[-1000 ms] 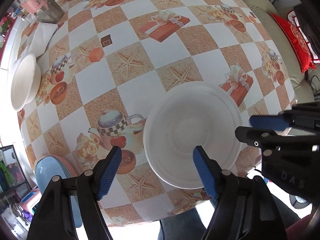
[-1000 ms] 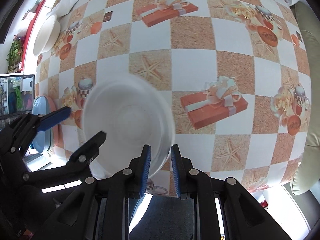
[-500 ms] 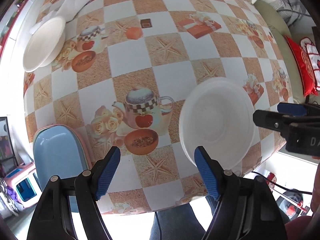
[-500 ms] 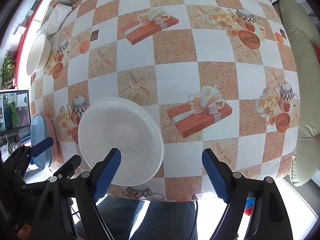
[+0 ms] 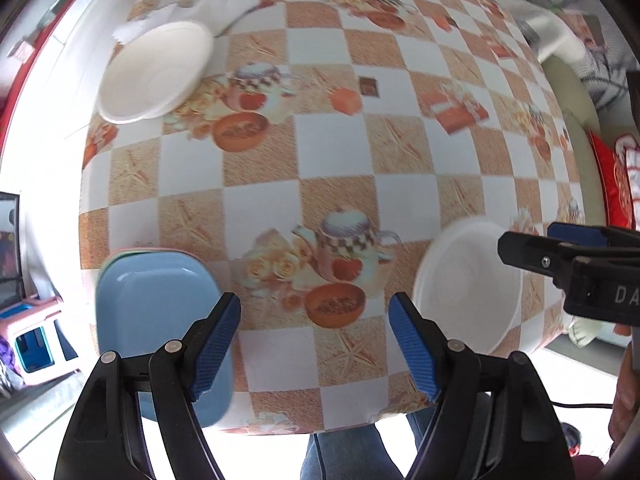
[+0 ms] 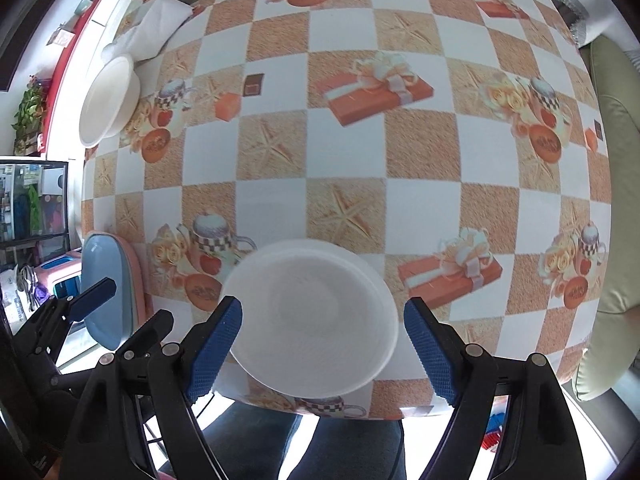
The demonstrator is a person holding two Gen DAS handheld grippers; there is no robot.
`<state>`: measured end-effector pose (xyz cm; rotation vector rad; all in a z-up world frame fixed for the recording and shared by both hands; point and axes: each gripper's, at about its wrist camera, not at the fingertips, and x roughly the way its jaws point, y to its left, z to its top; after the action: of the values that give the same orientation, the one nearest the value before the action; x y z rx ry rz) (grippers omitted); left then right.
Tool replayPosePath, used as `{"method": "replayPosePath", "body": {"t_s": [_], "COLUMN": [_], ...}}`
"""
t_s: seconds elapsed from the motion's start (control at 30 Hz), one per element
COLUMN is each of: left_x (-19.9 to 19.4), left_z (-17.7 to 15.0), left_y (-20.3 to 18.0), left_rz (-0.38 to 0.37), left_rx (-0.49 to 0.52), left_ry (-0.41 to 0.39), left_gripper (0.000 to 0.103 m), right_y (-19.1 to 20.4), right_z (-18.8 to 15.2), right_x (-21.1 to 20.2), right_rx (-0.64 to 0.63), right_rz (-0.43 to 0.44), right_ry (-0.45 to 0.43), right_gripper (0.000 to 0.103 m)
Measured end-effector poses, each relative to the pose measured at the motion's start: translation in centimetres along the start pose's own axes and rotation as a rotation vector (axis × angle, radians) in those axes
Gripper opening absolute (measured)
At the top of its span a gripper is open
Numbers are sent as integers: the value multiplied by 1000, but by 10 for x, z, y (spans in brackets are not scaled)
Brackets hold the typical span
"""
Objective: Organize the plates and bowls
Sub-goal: 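Move both tools to the white plate beside the tissue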
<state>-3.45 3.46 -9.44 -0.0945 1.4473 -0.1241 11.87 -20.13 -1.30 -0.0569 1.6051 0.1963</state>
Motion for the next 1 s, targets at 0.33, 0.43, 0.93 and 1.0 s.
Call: {"method": "replayPosePath", "body": {"t_s": [0.33, 0.43, 0.93, 1.0], "left_x": [-23, -22, 18, 20], "left_z": [47, 67, 134, 140], "left_y": [77, 105, 186, 188], "left_rz": [104, 132, 223, 237], "left_rx": [-138, -195, -369, -363], "left_ry": [-106, -123, -124, -131], "left_gripper": [80, 80, 80, 80], "right_y": [53, 76, 158, 164], "right_z": [58, 77, 166, 174], "right_x": [-12, -14, 33, 42], "right_rx": [-77, -110, -137, -134], "right_rz": [27, 31, 53, 49], "right_ry": [-19, -30, -35, -36], "right_gripper": [84, 84, 84, 84]}}
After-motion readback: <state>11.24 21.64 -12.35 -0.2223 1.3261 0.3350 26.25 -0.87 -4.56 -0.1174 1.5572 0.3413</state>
